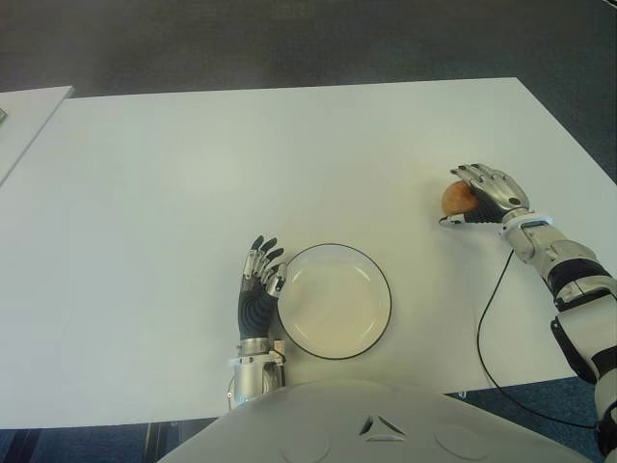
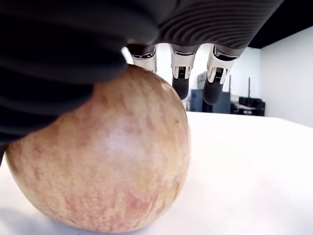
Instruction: Put the apples into the plate.
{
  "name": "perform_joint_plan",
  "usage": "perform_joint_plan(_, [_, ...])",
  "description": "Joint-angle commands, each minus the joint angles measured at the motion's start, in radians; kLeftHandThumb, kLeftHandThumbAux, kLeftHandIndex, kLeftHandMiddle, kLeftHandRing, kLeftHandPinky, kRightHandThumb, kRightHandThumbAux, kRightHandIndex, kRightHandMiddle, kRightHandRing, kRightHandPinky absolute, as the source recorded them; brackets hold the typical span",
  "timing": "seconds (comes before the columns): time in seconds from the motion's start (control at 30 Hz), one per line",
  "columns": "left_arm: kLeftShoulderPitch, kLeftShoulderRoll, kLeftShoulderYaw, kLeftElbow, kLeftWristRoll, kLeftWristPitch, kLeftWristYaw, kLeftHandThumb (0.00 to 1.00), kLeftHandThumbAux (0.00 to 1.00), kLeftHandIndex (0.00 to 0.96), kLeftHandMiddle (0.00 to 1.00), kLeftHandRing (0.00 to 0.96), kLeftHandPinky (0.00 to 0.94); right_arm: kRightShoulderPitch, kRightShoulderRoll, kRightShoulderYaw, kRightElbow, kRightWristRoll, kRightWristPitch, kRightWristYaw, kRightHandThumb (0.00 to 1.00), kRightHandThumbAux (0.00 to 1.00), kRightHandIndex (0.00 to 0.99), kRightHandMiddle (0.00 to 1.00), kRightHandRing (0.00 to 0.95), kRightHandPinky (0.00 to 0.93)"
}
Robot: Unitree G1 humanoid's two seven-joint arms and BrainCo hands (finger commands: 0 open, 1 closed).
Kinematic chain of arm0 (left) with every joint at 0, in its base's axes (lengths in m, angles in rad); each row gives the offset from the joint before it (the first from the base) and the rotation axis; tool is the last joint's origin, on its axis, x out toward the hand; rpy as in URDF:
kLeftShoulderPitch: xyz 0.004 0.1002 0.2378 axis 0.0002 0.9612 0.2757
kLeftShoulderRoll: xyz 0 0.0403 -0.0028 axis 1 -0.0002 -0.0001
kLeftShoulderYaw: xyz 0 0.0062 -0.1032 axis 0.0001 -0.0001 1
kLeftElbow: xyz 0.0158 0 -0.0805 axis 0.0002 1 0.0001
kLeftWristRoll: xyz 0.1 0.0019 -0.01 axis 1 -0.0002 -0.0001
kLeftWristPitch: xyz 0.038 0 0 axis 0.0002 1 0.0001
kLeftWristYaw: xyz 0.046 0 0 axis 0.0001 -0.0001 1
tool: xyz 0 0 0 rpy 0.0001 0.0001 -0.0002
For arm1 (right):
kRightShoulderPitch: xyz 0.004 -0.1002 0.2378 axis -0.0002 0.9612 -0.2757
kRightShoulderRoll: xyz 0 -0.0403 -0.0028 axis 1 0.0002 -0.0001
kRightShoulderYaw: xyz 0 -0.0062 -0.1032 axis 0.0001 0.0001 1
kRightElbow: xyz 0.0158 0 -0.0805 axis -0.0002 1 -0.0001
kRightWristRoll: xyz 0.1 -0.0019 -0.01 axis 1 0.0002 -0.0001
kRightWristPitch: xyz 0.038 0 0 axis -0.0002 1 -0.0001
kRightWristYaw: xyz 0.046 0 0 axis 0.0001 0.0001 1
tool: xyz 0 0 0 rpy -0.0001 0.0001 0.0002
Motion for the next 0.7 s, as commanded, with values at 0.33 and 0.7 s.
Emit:
perform_joint_plan(0.33, [0.021, -0.042, 0.003, 0.039, -0.003, 0.081, 0.005, 0.146, 0.557, 0.082, 0.182, 0.247, 0.315, 0.048, 0.008, -0.015, -0.042, 0.026, -0.011, -0.036, 0.418, 0.541, 0.231, 0.280, 0.276, 0.324])
perform_joint_plan(0.7, [0.020, -0.046, 0.003, 0.036, -0.015, 0.079, 0.001, 0.164, 0.558, 0.088, 0.188, 0.250, 0.306, 0.056, 0.014, -0.033, -0.043, 0.038, -0.015, -0.111, 0.681, 0.710, 0.424, 0.589, 0.585, 0.545])
